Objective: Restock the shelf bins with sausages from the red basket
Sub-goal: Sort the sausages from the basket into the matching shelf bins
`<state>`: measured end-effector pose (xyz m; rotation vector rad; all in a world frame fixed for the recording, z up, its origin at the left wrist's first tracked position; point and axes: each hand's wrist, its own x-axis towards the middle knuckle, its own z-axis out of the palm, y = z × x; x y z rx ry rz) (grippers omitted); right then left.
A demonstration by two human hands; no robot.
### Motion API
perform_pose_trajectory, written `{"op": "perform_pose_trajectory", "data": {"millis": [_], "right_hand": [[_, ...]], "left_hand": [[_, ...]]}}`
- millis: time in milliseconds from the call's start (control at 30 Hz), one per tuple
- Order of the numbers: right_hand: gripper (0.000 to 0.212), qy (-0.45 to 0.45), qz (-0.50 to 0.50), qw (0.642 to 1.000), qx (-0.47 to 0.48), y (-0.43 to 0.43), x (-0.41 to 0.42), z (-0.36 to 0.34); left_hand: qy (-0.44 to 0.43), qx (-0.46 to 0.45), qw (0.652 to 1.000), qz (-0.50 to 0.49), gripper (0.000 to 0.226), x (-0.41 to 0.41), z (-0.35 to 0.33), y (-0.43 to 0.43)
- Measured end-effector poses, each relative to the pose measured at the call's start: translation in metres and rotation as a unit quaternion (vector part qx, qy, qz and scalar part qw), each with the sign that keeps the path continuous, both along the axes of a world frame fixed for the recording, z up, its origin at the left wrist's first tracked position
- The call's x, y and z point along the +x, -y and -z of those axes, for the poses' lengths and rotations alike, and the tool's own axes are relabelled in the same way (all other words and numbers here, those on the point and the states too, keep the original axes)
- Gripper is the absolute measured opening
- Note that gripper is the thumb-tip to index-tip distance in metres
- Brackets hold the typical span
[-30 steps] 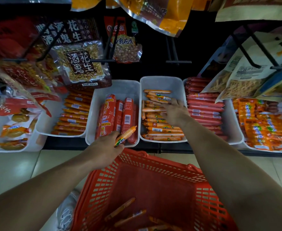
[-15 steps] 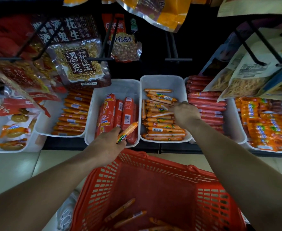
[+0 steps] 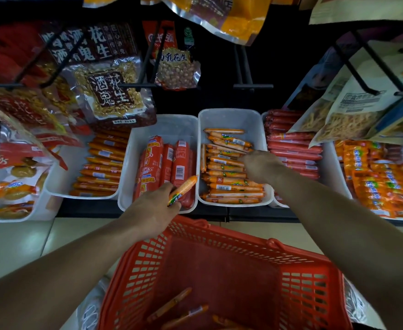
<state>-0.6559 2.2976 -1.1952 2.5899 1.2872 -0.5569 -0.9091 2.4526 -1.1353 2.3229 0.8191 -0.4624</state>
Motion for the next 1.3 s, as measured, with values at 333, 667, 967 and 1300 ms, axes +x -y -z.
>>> {"op": "perform_pose_trajectory", "data": {"millis": [333,667,967,1300], "right_hand": [[0.042,-0.004,-0.036,0.995,0.094,0.059,0.008,-0.042],[0.038,-0.051,0.048,0.980,0.186,0.070,0.010,-0.013],[0.025,-0.108,0.008,0.983,0.146,-0.047,-0.009,-0.008],[0.048,-0.060,0.072,0.981,0.169,-0.068,-0.037,0.032]], "left_hand": [[0.048,0.099,0.982,0.156,0.040,0.103,0.030,0.011],[0.135,0.101,0.960,0.223,0.058,0.138,0.065,0.033],[0.144,0.122,0.980,0.064,0.018,0.044,0.040,-0.079],[0.141,0.115,0.983,0.022,0.023,0.014,0.045,-0.096]]}}
